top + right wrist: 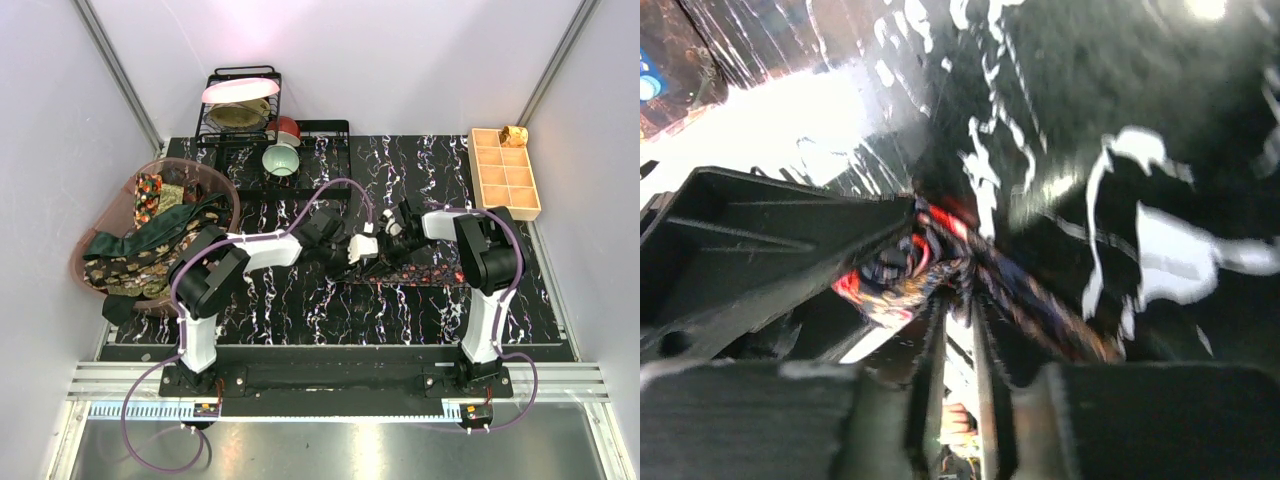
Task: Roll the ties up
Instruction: Roll the tie at the center of the board.
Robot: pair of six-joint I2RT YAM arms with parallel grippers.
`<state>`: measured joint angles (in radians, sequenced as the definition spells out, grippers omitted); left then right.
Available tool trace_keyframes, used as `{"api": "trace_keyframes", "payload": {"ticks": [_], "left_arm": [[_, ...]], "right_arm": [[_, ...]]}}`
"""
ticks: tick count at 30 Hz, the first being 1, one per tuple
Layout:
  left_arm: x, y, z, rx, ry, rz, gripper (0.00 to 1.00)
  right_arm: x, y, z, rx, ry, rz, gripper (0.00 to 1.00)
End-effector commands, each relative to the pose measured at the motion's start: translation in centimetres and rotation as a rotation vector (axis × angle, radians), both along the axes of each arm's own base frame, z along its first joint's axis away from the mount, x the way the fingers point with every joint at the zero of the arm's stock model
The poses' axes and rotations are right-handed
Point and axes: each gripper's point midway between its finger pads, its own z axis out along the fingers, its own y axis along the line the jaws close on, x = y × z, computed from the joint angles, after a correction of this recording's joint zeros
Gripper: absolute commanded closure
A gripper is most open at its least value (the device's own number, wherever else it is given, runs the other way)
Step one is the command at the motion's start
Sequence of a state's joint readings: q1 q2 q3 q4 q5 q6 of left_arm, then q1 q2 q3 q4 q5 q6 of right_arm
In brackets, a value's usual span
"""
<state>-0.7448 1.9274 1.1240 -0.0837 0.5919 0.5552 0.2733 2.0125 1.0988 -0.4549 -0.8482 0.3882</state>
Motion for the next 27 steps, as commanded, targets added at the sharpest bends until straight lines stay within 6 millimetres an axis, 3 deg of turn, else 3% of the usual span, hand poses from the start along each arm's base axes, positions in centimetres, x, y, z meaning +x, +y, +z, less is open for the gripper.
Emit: {"api": "trace_keyframes", "payload": {"ticks": [1,4,6,9,11,16,24,25,27], "left_arm": [[-0.9,2.1,-1.2,0.185,0.001,-0.007,0.69],[-1.4,3.4,-1.8,0.282,-0.005,-0.025,0.71],[-1.6,3.8,-1.8,0.323,-0.003,-0.02,0.71],[-1.6,3.8,-2.0,0.367,0.011,-0.015,0.69],[-1.6,3.7,-2.2,0.386,0.033,-0.013,0.67],[-1.5,3.4,-2.1,0.392,0.036,-0.023,0.67],[-1.5,3.4,-2.3,0.393,0.045,-0.029,0.66],[-1.5,3.3,-2.2,0.39,0.044,-0.031,0.66],[-1.6,3.3,-2.3,0.392,0.046,-0.031,0.66]], "right_arm": [[1.4,-1.7,2.7,0.021,-0.109,-0.027,0.75],[1.5,-2.5,4.6,0.069,-0.136,-0.036,0.68],[1.3,-2.5,4.9,0.08,-0.152,-0.029,0.57],[1.2,-1.8,5.4,0.135,-0.143,-0.048,0.47],[1.0,-1.0,5.3,0.159,-0.14,-0.043,0.47],[0.5,0.8,4.4,0.173,-0.138,-0.02,0.51],[0.9,1.9,3.0,0.16,-0.156,-0.002,0.58],[1.0,2.0,2.8,0.159,-0.15,-0.001,0.6],[1.0,1.9,2.7,0.155,-0.148,-0.004,0.79]]}}
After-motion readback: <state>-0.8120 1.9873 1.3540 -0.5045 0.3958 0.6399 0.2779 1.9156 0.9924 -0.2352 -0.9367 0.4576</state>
